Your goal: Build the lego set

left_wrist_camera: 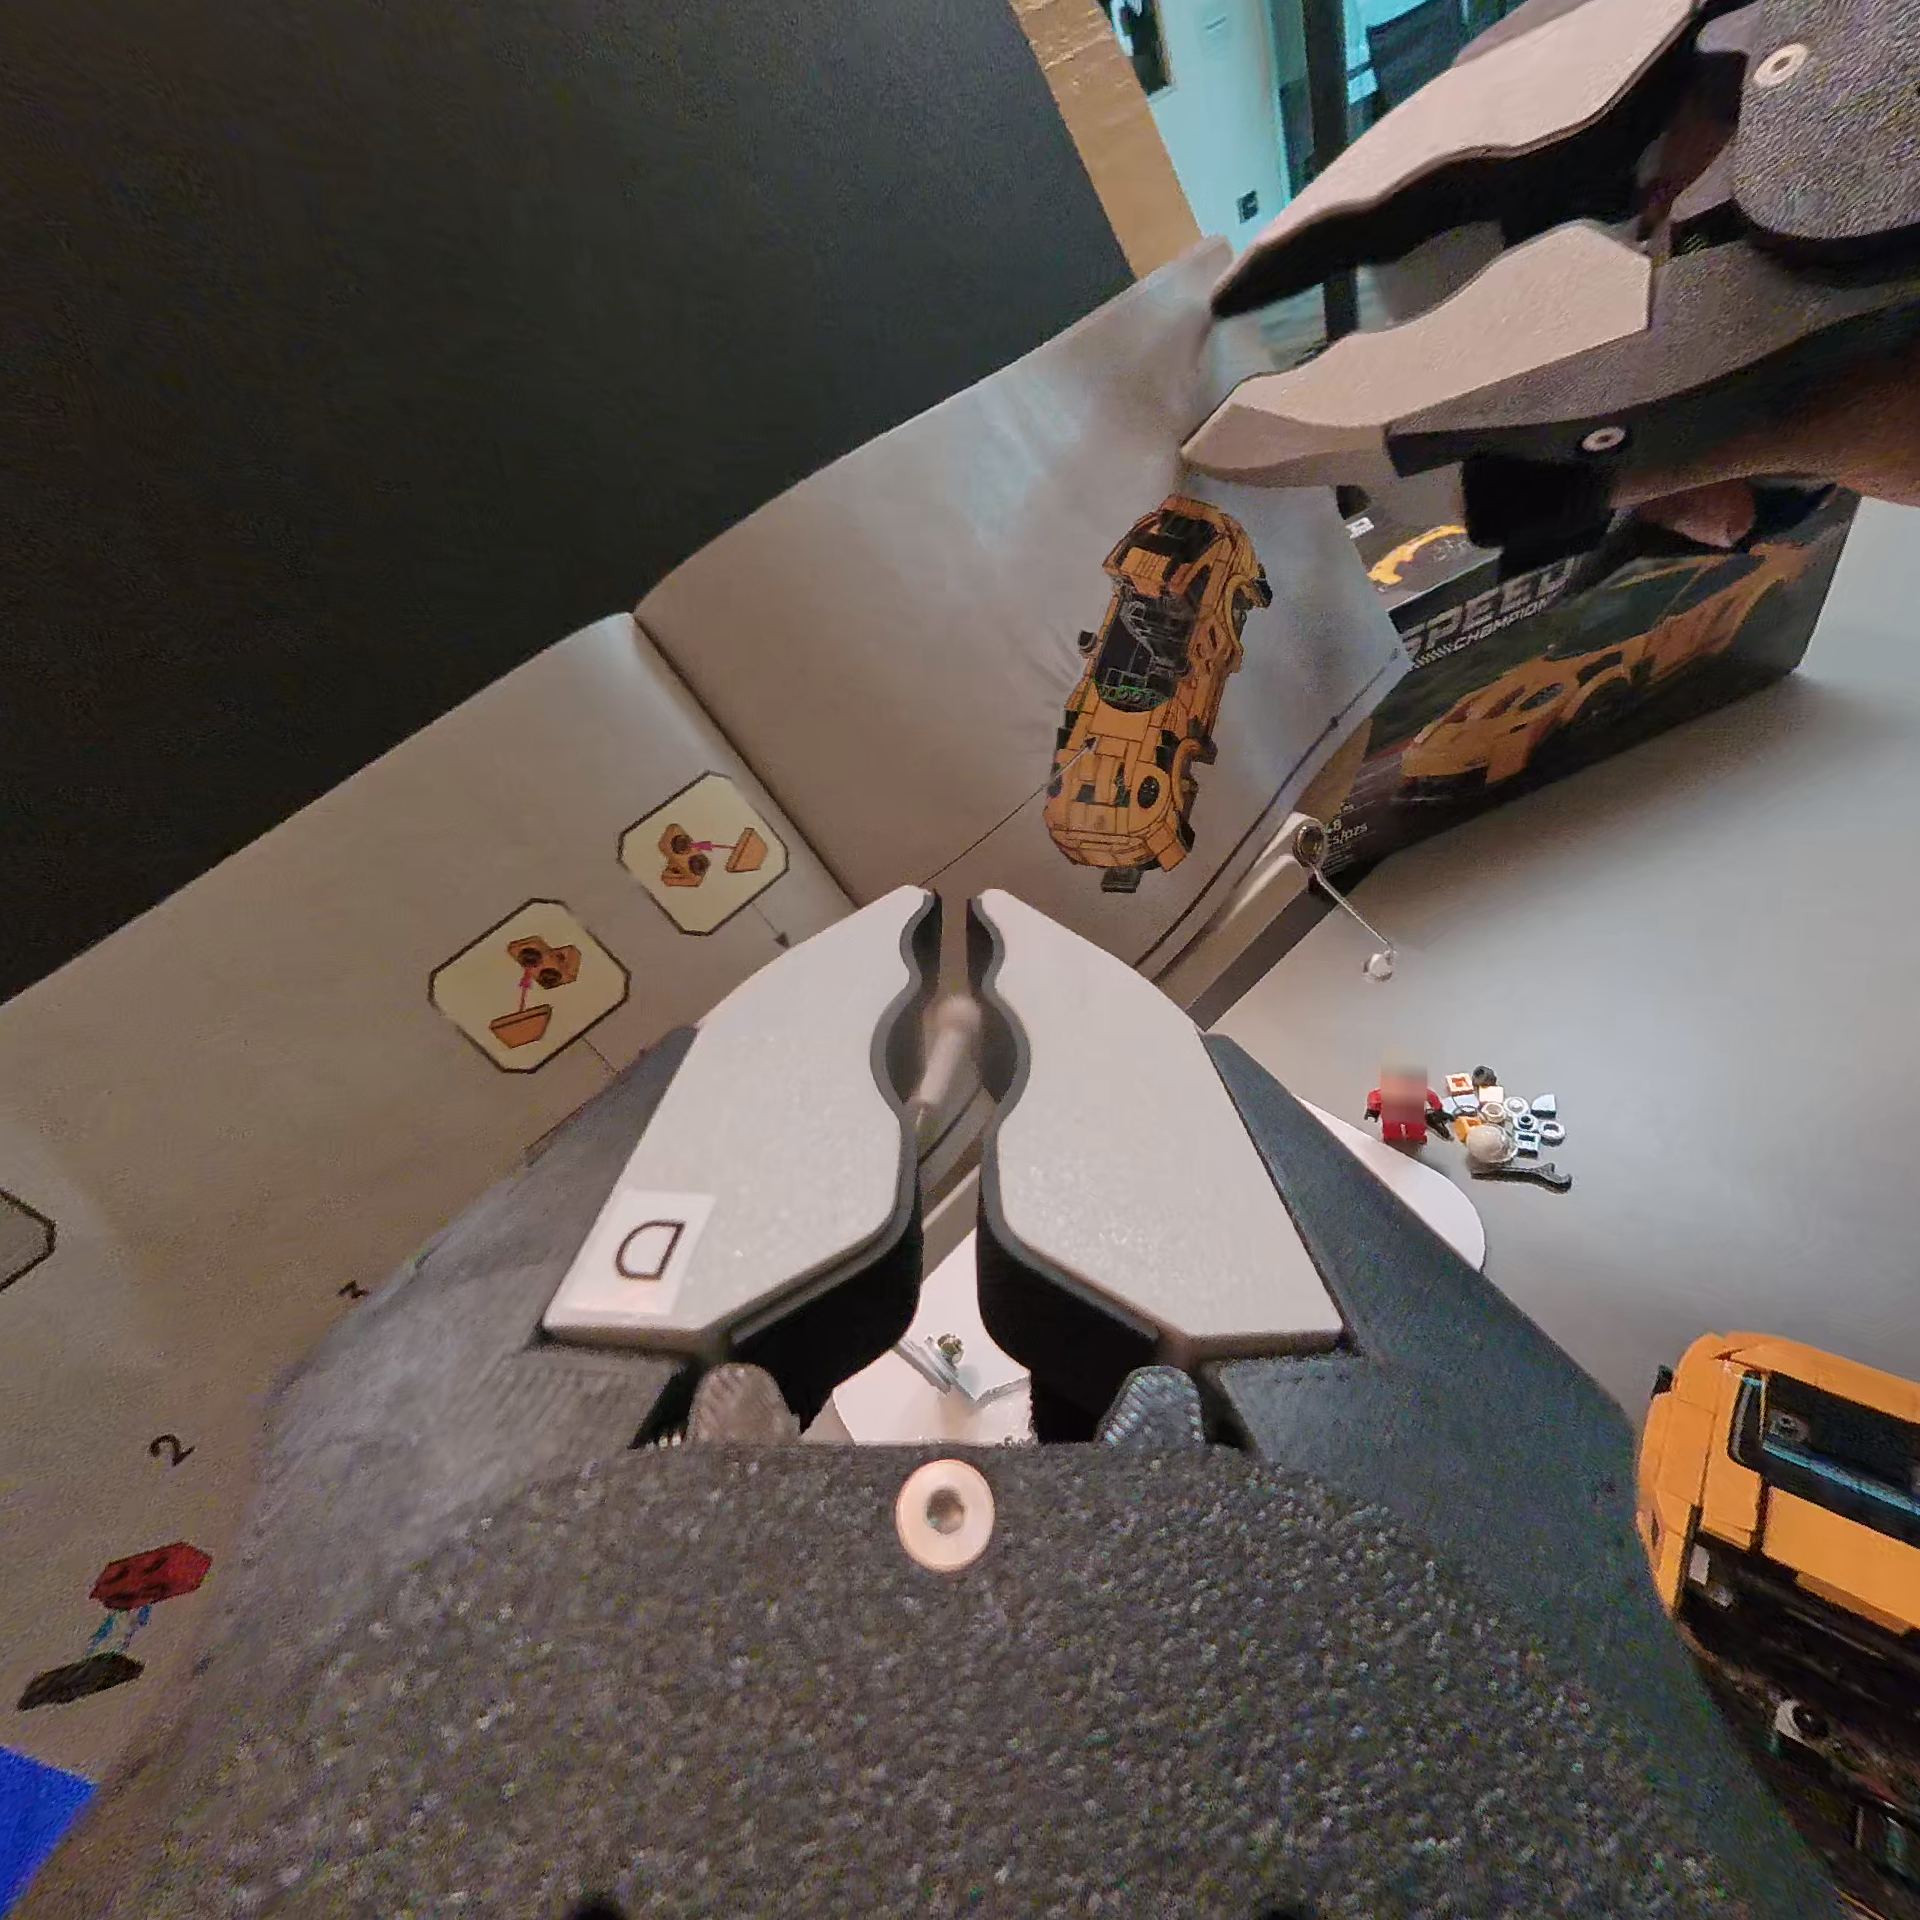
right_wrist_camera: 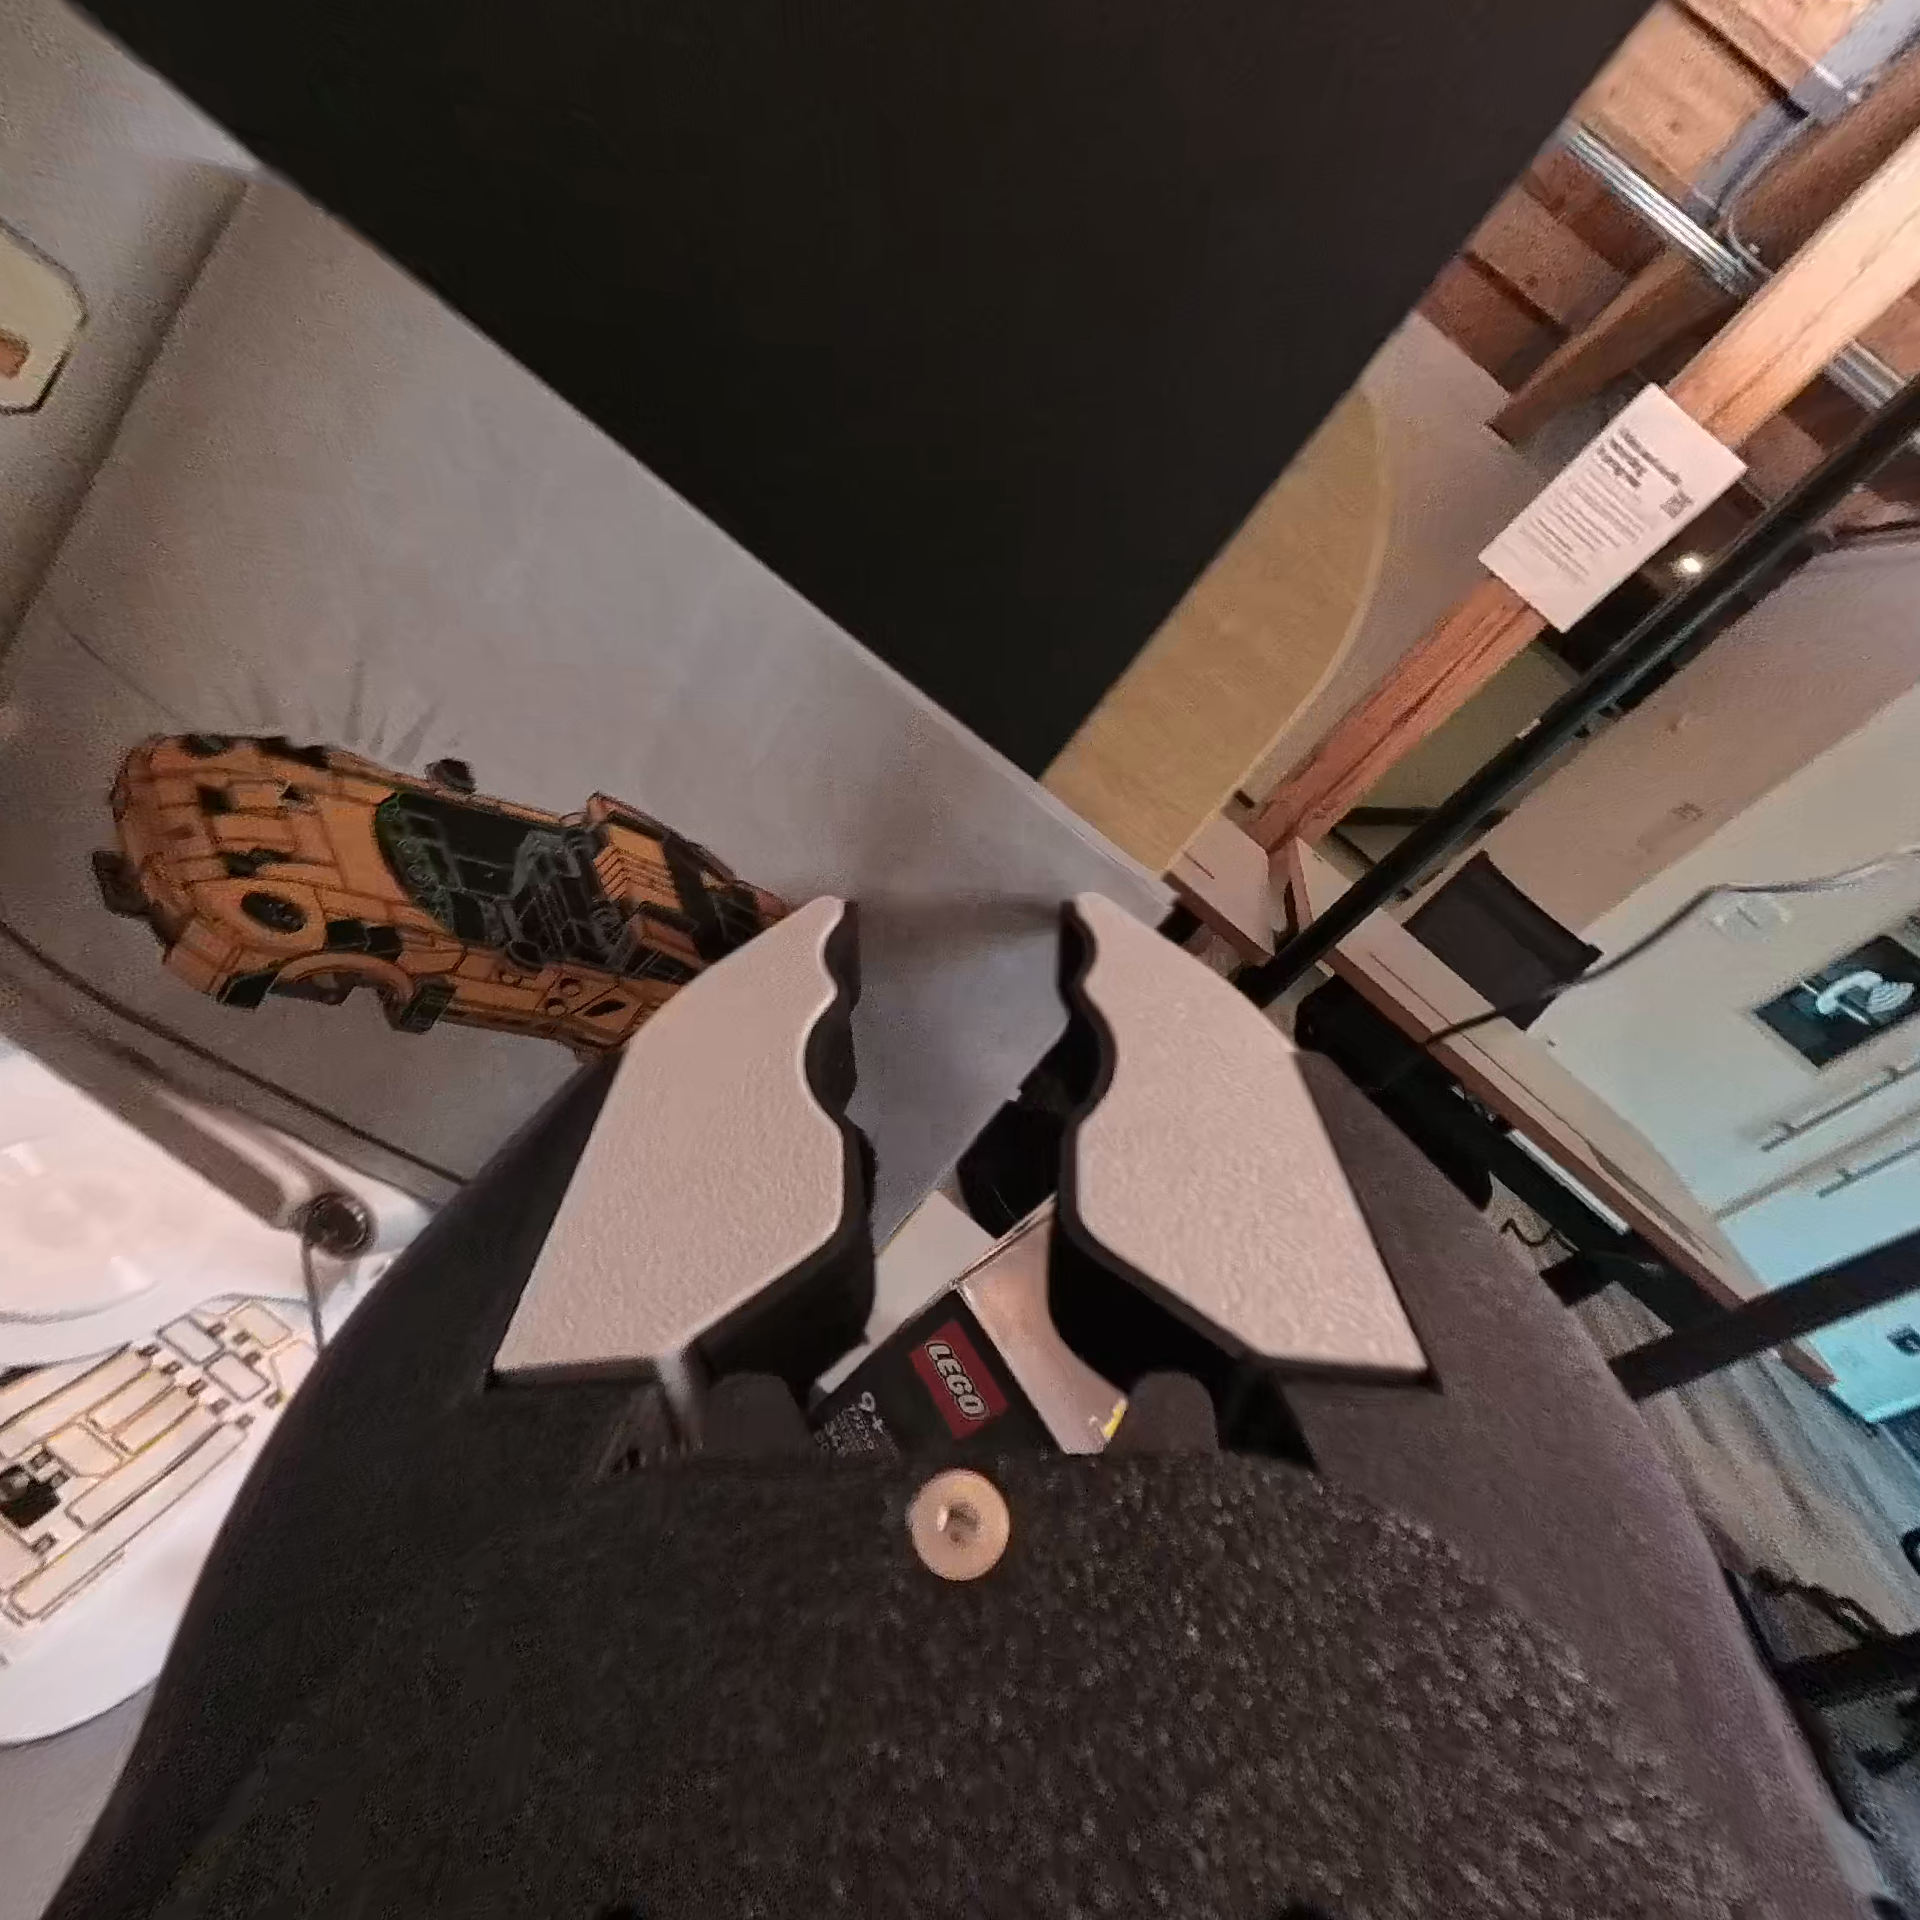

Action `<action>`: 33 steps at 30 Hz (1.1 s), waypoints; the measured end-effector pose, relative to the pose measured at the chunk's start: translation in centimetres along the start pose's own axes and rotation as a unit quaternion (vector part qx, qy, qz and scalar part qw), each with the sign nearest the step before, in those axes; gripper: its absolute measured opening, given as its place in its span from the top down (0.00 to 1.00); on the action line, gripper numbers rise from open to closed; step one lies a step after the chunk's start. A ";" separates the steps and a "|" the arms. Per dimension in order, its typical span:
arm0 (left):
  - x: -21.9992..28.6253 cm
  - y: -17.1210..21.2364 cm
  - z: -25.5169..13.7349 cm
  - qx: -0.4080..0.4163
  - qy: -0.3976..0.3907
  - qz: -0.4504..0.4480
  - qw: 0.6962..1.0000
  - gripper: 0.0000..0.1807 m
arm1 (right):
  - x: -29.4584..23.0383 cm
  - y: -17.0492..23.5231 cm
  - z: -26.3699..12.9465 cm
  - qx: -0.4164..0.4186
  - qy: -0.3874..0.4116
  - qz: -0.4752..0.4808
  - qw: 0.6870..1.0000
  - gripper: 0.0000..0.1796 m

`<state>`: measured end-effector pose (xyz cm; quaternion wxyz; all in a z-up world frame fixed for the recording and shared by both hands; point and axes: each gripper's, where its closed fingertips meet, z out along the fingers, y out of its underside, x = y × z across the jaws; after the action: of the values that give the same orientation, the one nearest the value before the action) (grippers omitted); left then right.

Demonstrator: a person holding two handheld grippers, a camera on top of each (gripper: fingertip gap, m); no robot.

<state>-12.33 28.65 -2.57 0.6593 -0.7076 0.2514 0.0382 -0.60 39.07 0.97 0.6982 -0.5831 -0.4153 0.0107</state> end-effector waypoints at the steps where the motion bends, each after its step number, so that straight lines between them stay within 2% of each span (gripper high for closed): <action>1: -0.1 0.0 -0.1 0.001 0.000 -0.004 1.000 0.98 | 0.3 0.0 0.0 -0.001 0.005 0.002 1.000 0.75; 3: -0.2 -0.1 -0.1 0.003 0.001 -0.009 1.000 0.98 | 0.5 0.3 0.3 -0.009 -0.002 0.010 1.000 0.69; 11: 0.0 0.1 0.0 0.000 0.001 -0.007 1.000 0.98 | 0.4 0.3 0.3 -0.003 0.008 0.002 1.000 0.72; 12: 0.1 0.1 0.0 0.000 0.001 -0.007 1.000 0.98 | 0.5 0.2 0.1 0.000 0.019 -0.006 1.000 0.76; 16: 0.1 0.2 0.0 -0.002 0.002 -0.008 1.000 0.98 | 0.8 0.1 -0.2 0.008 0.069 -0.039 0.997 0.79; 20: 0.1 0.3 0.0 -0.002 0.002 -0.007 1.000 0.98 | 1.6 0.1 -1.0 0.028 0.129 -0.063 0.989 0.89; 22: 0.1 0.3 0.0 -0.003 0.003 -0.009 1.000 0.97 | 1.7 0.1 -1.5 0.043 0.145 -0.073 0.986 0.89; 26: 0.3 0.3 0.0 -0.001 0.008 -0.014 1.000 0.97 | 0.9 -0.3 -2.7 0.072 0.154 -0.108 0.980 1.00; 29: 0.7 0.4 0.2 -0.004 0.011 -0.011 1.000 0.97 | -0.2 0.2 -2.5 0.065 0.130 -0.124 0.981 0.99; 31: 1.0 0.4 0.3 -0.005 0.012 -0.008 1.000 0.97 | -0.7 0.5 -2.1 0.060 0.100 -0.101 0.988 0.88; 33: 1.1 0.4 0.3 -0.005 0.013 -0.006 1.000 0.97 | -0.7 0.2 -2.0 0.064 0.085 -0.083 0.991 0.88</action>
<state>-11.46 28.57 -3.35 0.6527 -0.7128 0.2552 0.0261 0.25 37.15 0.42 0.7653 -0.4993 -0.3999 -0.0710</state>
